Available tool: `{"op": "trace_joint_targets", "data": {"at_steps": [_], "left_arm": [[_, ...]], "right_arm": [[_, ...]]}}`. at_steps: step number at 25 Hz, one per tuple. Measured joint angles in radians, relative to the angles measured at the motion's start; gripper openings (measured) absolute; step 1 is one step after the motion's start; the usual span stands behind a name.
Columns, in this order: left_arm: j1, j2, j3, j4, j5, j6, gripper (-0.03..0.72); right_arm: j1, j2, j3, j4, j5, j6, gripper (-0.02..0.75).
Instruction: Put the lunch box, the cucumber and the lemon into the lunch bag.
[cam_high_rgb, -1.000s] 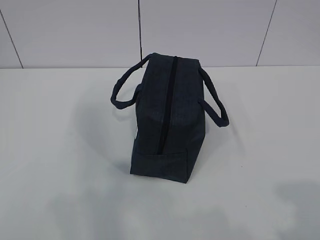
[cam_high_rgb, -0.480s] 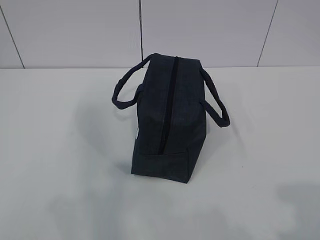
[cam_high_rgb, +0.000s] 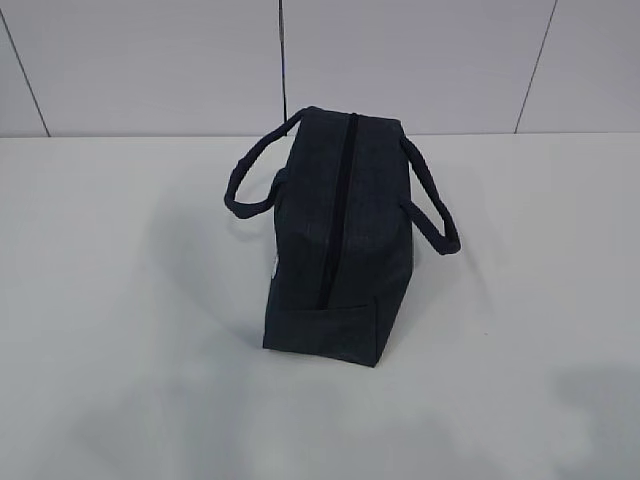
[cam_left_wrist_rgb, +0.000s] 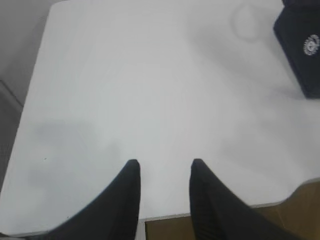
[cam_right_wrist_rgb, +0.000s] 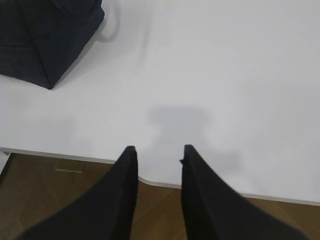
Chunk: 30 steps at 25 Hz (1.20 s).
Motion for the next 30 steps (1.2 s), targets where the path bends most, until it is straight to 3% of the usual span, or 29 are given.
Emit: {"op": "trace_joint_targets", "data": {"at_steps": [4, 30], "left_arm": [[0.047, 0.0, 0.0, 0.0, 0.0, 0.0, 0.24], [0.049, 0.0, 0.0, 0.0, 0.0, 0.0, 0.239]], "right_arm": [[0.019, 0.0, 0.0, 0.0, 0.0, 0.0, 0.237], [0.024, 0.0, 0.0, 0.0, 0.0, 0.0, 0.238]]}}
